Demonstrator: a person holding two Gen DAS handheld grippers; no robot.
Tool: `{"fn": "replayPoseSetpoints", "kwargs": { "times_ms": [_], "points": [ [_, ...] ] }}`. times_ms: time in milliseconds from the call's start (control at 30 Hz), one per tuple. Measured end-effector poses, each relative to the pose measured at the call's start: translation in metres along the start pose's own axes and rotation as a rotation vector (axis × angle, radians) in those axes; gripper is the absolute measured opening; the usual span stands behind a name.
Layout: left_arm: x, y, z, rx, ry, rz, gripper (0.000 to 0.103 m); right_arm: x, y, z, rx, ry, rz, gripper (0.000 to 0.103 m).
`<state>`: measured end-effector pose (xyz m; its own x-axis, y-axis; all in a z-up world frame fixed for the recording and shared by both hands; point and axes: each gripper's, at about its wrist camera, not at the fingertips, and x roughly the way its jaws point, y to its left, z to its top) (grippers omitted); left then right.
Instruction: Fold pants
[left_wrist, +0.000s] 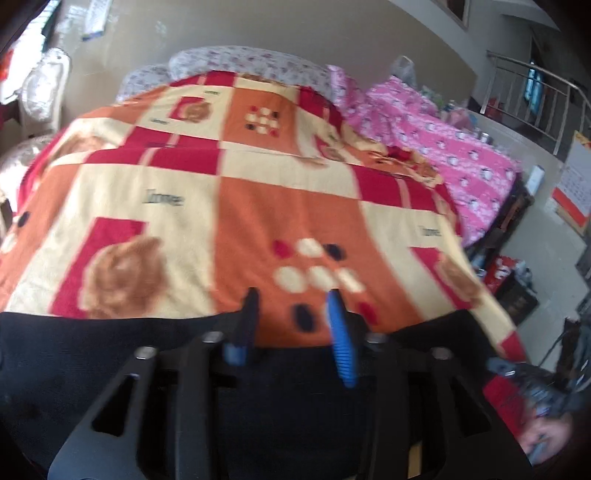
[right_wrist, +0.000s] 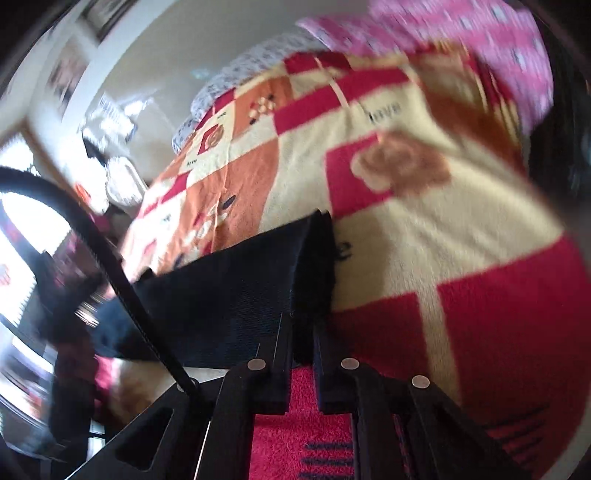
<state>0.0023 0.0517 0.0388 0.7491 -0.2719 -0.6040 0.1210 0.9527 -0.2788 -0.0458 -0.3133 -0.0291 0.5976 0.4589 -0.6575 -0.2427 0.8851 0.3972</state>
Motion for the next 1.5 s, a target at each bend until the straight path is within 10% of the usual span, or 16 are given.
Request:
{"fn": "replayPoseSetpoints", "kwargs": {
  "times_ms": [200,400,867,967,1500],
  "points": [
    [0.053,-0.106,0.02,0.113,0.299,-0.275,0.067,-0.009,0.054,-0.014,-0.311,-0.14,-0.233,0.008],
    [0.112,-0.174,0.011,0.271,0.551,-0.243,0.067,-0.01,0.091,-0.03,-0.503,-0.213,-0.364,0.008],
    [0.108,-0.187,0.005,0.348,0.525,-0.124,0.062,0.001,0.15,-0.059,-0.839,-0.311,-0.427,0.008],
    [0.108,-0.168,0.008,0.289,0.519,-0.091,0.019,0.001,0.155,-0.059,-0.853,-0.318,-0.417,0.008],
    [0.028,0.003,0.035,0.033,0.359,-0.125,0.015,0.028,0.246,-0.052,-0.981,-0.281,-0.242,0.008]
  ]
}}
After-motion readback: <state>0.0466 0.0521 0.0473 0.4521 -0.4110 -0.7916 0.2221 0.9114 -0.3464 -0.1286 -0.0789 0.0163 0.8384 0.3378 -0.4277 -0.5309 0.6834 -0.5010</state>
